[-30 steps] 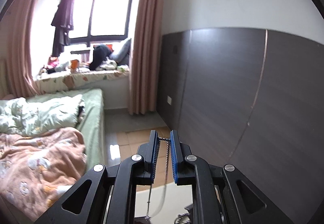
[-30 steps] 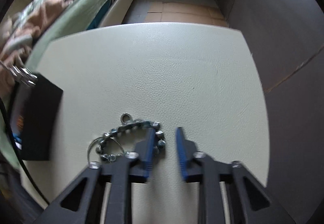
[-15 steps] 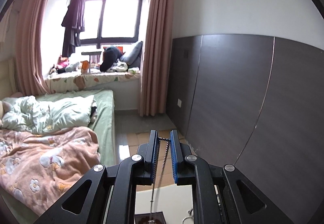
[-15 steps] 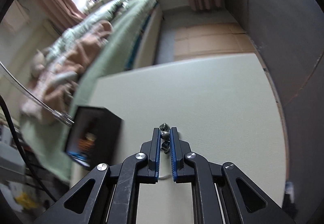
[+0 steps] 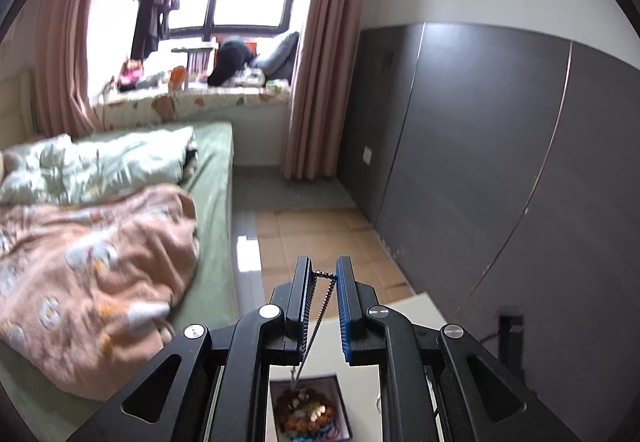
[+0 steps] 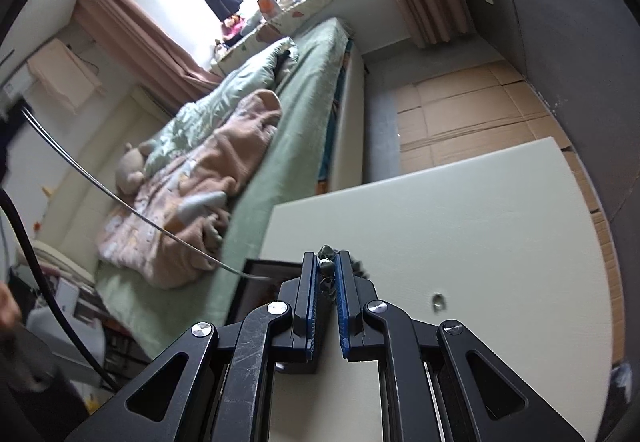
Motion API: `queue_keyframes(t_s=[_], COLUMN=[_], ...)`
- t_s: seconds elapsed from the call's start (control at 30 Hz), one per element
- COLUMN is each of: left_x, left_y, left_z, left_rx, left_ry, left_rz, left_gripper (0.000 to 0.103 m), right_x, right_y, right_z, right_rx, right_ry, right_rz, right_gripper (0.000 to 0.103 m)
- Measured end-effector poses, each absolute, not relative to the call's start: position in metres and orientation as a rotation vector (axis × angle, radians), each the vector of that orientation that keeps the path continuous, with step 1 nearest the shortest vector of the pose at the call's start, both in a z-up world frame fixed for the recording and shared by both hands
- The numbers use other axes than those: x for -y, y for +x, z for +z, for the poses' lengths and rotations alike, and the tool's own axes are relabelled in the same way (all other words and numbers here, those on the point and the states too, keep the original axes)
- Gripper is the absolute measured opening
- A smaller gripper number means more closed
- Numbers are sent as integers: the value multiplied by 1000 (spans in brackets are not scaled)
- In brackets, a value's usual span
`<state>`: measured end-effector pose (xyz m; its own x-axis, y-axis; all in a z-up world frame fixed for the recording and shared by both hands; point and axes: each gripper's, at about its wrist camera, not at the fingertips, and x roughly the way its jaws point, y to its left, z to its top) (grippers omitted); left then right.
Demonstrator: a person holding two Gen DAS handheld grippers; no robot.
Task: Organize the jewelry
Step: 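Carry the silver chain over the box with both grippers and open them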
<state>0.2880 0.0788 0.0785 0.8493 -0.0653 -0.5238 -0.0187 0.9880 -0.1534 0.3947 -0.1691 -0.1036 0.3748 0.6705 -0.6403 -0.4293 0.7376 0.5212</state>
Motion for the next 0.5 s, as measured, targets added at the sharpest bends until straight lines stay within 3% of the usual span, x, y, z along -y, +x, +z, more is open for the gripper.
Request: queue_keyframes(t_s=[0.5], left_x=[-90], left_y=[305], left_z=[-55], left_rx=[-767], left_ry=[-319], left_rz=[-25], left_gripper=[13], right_x=[141], right_y=[391], right_z=[-97], right_rx=[-924], right_ry=[368], right_rz=[787], right_gripper=[10])
